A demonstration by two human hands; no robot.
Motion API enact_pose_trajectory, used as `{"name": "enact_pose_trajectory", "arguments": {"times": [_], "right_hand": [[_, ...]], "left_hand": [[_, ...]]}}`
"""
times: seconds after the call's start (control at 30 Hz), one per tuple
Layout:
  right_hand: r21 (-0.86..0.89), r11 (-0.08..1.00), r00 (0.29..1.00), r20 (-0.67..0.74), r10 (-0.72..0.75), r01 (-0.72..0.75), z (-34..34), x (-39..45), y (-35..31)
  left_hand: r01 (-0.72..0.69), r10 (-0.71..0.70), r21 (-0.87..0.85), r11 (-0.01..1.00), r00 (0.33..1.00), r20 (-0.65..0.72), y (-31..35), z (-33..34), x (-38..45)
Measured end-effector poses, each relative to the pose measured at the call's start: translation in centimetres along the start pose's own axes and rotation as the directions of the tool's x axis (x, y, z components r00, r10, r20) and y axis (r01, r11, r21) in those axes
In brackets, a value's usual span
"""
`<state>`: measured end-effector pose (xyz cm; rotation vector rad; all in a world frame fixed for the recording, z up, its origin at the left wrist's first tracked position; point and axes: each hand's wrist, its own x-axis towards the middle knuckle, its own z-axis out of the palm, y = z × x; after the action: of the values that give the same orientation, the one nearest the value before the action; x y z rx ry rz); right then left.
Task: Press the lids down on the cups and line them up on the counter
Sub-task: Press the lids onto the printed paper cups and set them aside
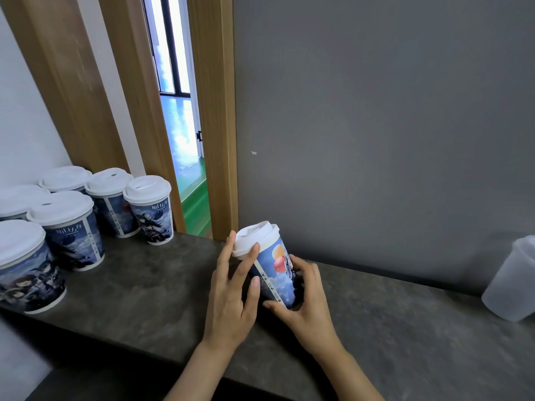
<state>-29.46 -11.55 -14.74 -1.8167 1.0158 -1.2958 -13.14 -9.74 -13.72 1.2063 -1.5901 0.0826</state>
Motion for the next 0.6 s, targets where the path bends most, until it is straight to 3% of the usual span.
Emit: {"name": "enact_pose_trajectory", "arguments": {"times": [0.2, 0.33, 0.6], "right_hand": [[0.028, 0.994, 0.988, 0.115, 0.099, -0.103, 0.14, 0.14, -0.06], [-0.060, 0.995, 0.986, 0.141, 0.091, -0.083, 0.33, -0.10, -0.39], [-0.079, 0.996, 0.998, 0.051, 0.048, -0.044, 0.12, -0.17, 0.02]], "left_hand": [[-0.015, 0.014, -0.068, 0.998, 1.000, -0.013, -0.22, 0.12, -0.13], [0.027, -0.029, -0.069, 0.997, 0.999, -0.023, -0.31, 0.17, -0.19], [0.046, -0.052, -0.100, 0.994, 0.997, -0.060, -0.34, 0.19, -0.23]]}}
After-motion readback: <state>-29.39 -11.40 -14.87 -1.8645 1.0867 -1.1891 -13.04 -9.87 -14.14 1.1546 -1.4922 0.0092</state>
